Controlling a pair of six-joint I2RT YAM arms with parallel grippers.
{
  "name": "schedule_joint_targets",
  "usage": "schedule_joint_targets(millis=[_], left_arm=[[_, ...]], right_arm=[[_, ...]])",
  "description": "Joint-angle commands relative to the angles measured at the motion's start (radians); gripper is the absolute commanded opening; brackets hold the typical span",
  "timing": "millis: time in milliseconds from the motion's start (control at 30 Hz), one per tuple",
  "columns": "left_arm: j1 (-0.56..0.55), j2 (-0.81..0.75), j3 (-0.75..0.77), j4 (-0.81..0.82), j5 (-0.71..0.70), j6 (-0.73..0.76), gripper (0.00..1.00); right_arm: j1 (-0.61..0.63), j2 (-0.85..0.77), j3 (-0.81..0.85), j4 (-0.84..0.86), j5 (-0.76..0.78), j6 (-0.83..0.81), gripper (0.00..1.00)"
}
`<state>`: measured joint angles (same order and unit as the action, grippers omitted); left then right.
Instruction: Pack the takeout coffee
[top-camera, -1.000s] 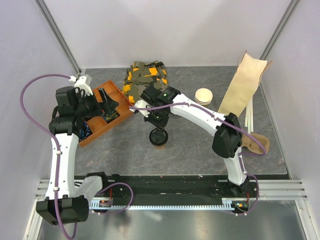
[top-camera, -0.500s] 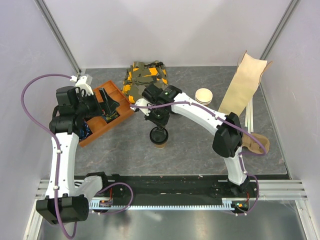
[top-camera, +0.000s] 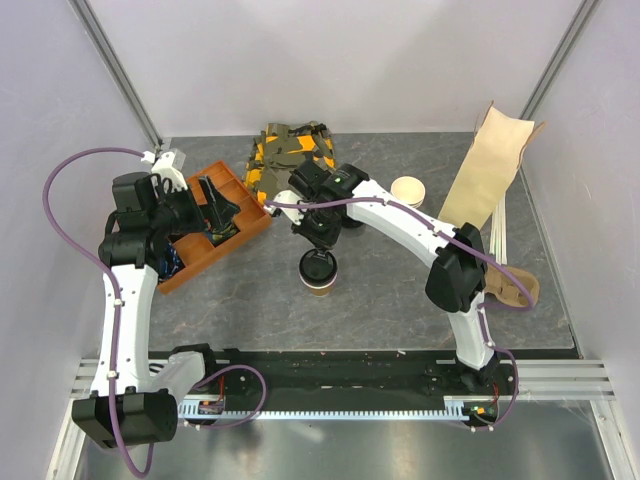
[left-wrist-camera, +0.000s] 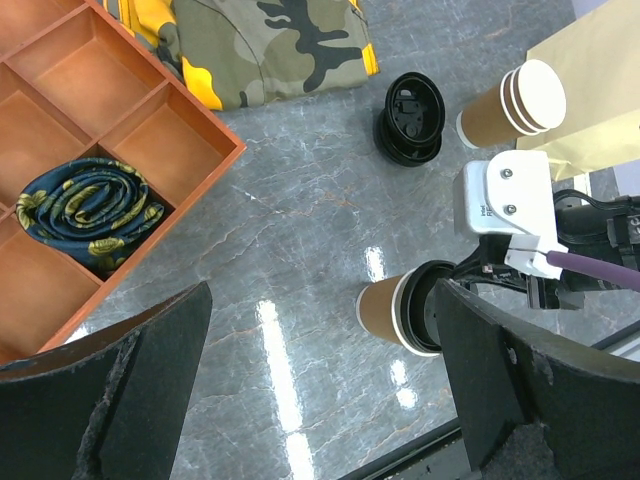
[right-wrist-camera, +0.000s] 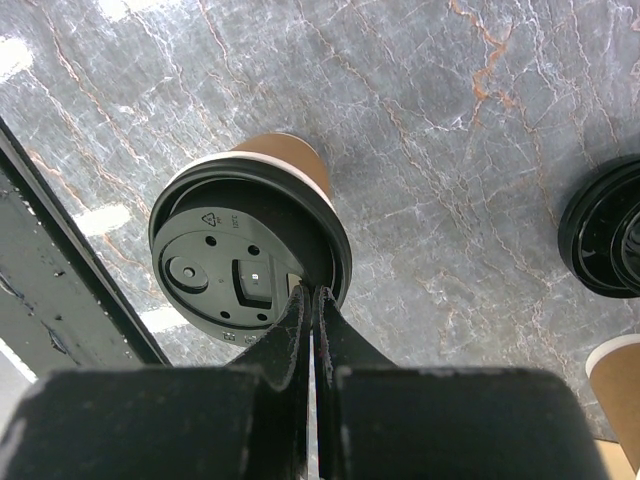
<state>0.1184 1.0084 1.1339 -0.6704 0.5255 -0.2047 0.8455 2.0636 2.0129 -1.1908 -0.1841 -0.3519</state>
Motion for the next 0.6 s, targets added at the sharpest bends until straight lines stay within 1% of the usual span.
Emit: schedule_joint_targets(millis=[0,200,367,567], left_arm=[[0.006,0.002,0.023,0.043,0.011,-0.016,1.00],[0.004,0.004,0.021,0.046,0.013,-0.016,1.00],[0.006,0.006,0.024,0.049,0.014,-0.018,1.00],[0.006,0.004,0.021,0.049,0.018,-0.018,1.00]], right_arm=[[0.000,0.015,0.023,-0.015,-0.032,-0.009,0.00],[0.000,0.018,-0.002,-0.015,-0.045,-0.005,0.00],[0.000,0.018,-0.042,0.011,-0.022,-0.004,0.00],[0.000,0.020,-0.051,0.019,0.011,-0.004,0.00]])
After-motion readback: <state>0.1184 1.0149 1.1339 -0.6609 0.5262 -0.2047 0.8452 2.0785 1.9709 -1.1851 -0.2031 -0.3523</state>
